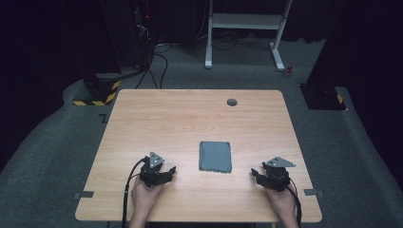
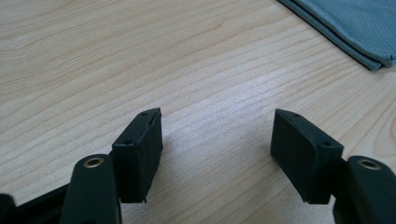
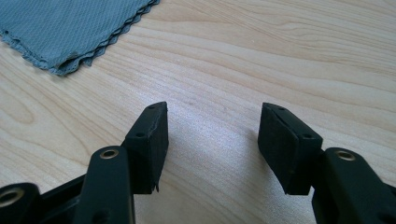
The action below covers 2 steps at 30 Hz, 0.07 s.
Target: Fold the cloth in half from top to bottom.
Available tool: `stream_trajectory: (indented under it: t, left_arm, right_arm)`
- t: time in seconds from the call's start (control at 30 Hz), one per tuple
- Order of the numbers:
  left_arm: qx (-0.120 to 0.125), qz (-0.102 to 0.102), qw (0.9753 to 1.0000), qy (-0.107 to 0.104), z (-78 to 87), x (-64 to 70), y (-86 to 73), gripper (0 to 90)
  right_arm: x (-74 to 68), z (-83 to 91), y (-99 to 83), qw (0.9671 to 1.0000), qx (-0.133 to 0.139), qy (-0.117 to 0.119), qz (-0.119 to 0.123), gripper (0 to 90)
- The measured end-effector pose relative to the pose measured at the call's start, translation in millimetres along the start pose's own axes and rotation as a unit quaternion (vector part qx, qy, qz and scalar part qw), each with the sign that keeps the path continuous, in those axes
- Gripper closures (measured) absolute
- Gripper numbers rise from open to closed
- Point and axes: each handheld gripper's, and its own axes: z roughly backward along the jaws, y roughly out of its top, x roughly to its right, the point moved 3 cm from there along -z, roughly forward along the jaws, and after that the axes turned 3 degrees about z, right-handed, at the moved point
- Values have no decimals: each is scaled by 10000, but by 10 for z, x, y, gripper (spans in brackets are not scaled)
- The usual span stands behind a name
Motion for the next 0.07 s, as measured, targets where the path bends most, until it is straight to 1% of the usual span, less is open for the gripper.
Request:
stream_trajectory:
  t: [0.07]
  left_arm:
    - [-2, -7, 10000, -7, 0, 1, 0, 340]
  right_arm:
    - [1, 0, 0, 10000, -1, 2, 5, 430]
